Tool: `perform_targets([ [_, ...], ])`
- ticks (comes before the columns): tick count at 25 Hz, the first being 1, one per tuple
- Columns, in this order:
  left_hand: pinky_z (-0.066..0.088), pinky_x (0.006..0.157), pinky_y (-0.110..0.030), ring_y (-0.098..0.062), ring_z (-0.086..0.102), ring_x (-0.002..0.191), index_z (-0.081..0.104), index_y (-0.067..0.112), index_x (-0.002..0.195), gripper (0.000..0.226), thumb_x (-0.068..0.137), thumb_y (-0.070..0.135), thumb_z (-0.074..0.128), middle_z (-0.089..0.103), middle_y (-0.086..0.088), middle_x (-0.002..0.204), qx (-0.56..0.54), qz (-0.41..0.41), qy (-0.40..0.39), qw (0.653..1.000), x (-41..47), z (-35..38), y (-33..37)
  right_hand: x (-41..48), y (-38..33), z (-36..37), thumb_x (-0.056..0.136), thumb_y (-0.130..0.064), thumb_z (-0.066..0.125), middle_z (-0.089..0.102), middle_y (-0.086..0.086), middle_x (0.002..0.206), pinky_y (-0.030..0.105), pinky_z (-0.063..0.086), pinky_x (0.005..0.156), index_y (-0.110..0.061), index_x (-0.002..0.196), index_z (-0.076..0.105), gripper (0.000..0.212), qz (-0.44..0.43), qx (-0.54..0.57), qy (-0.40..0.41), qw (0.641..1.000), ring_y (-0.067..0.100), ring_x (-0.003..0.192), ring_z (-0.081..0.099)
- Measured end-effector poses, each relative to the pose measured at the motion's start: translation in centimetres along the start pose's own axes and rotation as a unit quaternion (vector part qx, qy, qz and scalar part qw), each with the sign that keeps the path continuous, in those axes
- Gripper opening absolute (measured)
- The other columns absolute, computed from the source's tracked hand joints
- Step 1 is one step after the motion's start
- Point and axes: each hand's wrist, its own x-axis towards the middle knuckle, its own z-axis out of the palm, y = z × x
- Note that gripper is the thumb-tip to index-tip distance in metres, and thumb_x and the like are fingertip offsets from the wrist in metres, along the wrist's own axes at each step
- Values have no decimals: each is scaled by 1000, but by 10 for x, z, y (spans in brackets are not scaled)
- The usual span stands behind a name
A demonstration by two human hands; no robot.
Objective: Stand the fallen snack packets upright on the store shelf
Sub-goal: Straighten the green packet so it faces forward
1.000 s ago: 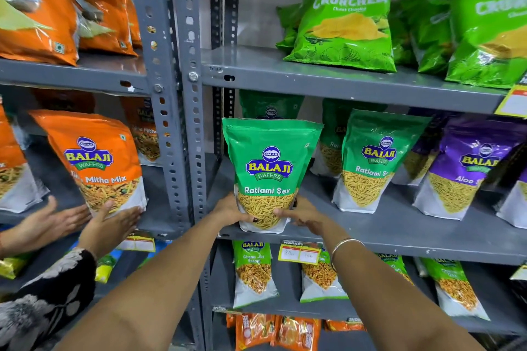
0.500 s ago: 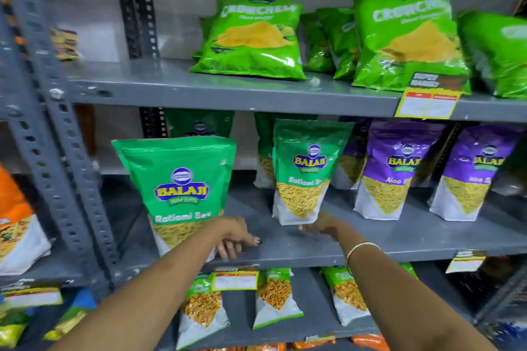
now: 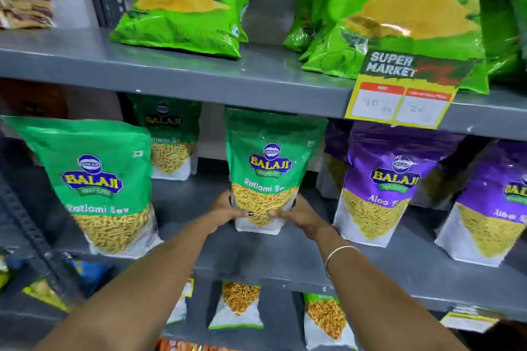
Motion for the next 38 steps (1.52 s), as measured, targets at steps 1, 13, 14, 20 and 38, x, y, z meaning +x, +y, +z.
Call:
perform_targets([
  [1,42,83,-27,-17,54,99,52,-2,121,55,70,-3,74,61,-19,127,3,-2,14,1000,-1,1,-2,-1,2,1,70,17,67,57,15,130,29,54,91,-2,131,43,68,-6,13,10,1000,22,105,63],
  [13,46,99,-37,-28,55,119,53,7,123,66,65,21,81,60,-11,130,136,-22,-3,990,-71,-18,-15,-81,-3,30,70,10,71,55,6,119,25,47,86,-1,132,39,70,3,-24,43,999,18,110,53],
  [14,46,100,-38,-28,55,119,53,7,123,66,65,20,81,60,-12,129,137,-20,-4,990,-75,-19,-14,-84,-4,32,69,9,72,56,8,124,28,45,90,-1,133,38,73,8,-32,46,998,20,113,53],
  [20,44,103,-41,-28,53,122,52,8,125,64,68,21,79,58,-10,132,141,1,-30,989,-90,-25,-14,-99,-12,43,72,-3,75,56,13,133,34,51,76,-8,132,41,69,43,-66,50,996,26,114,55],
  [38,41,93,-34,-27,50,123,44,7,127,60,76,23,72,55,-10,131,179,25,-53,982,-94,-29,-15,-104,-9,53,76,2,69,48,17,139,31,41,97,-3,136,34,69,44,-53,62,996,31,130,45],
])
